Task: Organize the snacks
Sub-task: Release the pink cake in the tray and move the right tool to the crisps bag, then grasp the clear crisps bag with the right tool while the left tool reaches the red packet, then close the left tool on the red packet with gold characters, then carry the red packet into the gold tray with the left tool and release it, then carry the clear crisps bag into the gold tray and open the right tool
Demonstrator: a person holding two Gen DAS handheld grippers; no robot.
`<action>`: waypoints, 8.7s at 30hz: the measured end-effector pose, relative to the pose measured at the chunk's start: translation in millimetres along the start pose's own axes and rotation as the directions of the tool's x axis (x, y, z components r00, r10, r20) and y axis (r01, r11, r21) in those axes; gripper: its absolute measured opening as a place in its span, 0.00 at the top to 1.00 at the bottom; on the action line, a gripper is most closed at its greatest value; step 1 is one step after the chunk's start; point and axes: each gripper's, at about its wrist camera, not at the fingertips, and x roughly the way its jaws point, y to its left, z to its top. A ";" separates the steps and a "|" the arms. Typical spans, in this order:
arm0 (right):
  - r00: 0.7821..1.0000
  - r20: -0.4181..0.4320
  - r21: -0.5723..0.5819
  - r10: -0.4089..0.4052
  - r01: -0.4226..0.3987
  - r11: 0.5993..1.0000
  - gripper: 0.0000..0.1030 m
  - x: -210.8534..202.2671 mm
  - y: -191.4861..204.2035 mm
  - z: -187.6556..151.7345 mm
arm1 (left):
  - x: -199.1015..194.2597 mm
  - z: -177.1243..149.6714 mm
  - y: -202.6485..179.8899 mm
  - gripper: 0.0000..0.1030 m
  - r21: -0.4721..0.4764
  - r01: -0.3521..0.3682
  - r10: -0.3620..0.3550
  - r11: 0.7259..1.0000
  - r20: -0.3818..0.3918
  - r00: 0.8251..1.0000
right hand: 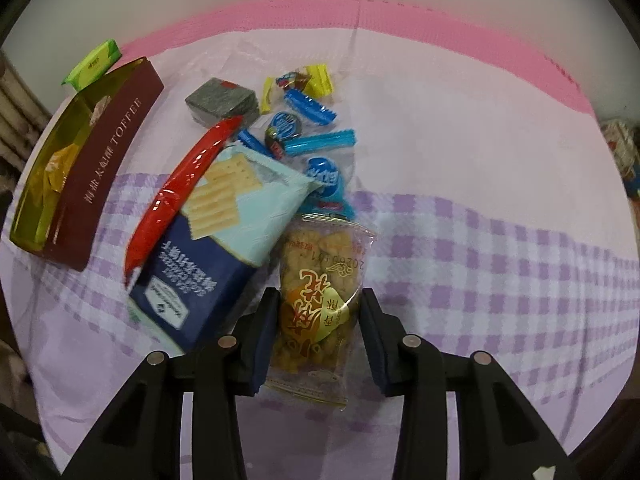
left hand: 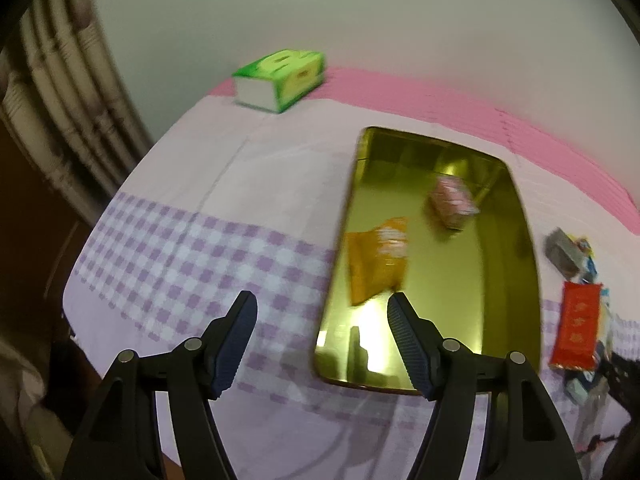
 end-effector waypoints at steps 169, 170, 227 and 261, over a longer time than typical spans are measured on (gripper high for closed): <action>0.994 0.073 0.120 -0.076 0.066 0.991 0.59 12.0 -90.5 9.4 | 70.4 15.6 -70.9 0.57 0.115 0.122 -0.088 0.986 -0.266 0.960; 0.994 0.074 0.120 -0.076 0.067 0.991 0.59 12.0 -90.8 9.4 | 72.3 15.0 -69.4 0.57 0.112 0.122 -0.088 0.986 -0.269 0.959; 0.978 0.210 0.059 -0.012 0.000 0.998 0.65 -56.6 -6.6 55.2 | 11.6 23.1 -31.2 0.31 0.033 0.028 -0.030 0.999 0.048 0.998; 0.980 0.057 -0.260 0.193 -0.172 0.950 0.65 3.4 236.1 97.1 | 16.5 -1.8 59.5 0.31 -0.212 -0.033 0.026 0.977 -0.036 0.999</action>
